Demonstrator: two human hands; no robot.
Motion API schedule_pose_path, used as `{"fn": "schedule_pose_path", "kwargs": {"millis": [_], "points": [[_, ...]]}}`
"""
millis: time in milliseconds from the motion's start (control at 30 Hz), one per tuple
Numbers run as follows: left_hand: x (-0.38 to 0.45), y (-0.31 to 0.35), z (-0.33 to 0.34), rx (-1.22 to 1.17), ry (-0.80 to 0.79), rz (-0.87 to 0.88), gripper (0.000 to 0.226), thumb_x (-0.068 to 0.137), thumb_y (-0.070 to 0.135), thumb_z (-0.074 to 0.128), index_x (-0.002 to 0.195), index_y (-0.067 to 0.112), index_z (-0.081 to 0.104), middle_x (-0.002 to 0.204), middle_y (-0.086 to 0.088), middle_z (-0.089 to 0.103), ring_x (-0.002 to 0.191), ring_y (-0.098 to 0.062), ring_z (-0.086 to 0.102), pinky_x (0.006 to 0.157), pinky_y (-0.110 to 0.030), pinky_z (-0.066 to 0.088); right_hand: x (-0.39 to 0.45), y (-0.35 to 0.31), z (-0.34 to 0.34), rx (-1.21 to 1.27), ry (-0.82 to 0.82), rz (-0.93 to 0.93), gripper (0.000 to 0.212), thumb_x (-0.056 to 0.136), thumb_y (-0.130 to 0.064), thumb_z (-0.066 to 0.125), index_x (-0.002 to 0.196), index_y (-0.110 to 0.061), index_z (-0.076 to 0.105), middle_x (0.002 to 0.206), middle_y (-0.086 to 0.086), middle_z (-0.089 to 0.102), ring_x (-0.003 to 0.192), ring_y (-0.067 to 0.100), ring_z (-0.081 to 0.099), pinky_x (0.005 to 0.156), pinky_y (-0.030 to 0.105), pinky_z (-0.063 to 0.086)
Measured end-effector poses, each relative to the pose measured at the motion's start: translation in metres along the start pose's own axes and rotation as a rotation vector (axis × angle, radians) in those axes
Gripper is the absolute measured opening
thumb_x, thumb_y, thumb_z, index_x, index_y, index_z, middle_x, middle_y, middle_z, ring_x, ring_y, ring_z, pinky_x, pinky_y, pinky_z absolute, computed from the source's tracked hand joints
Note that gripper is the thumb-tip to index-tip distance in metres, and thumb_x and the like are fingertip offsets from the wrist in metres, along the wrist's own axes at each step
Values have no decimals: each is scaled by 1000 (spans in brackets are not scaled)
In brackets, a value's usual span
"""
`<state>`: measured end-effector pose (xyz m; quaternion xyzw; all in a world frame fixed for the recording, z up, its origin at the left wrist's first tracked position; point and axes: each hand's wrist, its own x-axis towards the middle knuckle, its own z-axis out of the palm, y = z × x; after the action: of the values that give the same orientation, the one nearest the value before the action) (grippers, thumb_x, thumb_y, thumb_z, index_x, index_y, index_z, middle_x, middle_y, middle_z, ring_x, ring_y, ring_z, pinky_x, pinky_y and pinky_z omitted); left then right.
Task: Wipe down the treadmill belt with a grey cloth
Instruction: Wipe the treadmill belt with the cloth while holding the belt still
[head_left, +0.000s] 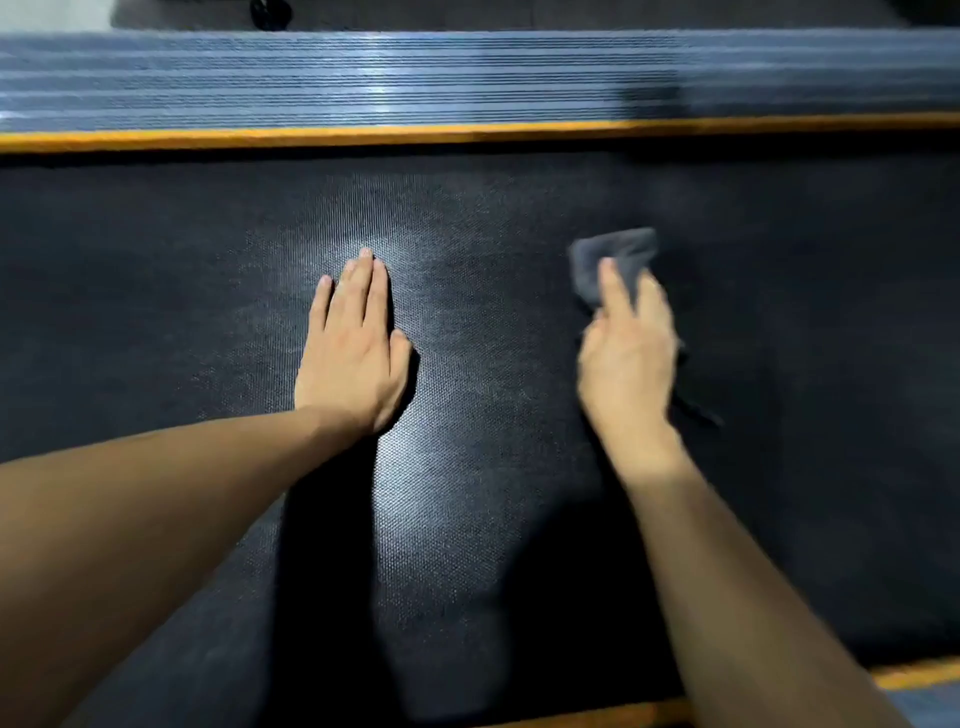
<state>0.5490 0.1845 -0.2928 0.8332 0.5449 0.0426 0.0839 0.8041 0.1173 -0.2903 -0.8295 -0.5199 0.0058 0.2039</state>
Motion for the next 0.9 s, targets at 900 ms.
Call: {"fn": "schedule_pose_path", "kwargs": {"millis": [900], "points": [[-150, -42, -8, 11, -53, 183, 66, 101, 37, 27, 161, 11, 21, 169, -7, 20, 157, -21, 13, 127, -47, 14, -83, -139, 34, 42, -162, -429, 67, 89, -9, 57, 151, -15, 34, 154, 23, 34, 142, 36, 35, 117, 45, 28]]}}
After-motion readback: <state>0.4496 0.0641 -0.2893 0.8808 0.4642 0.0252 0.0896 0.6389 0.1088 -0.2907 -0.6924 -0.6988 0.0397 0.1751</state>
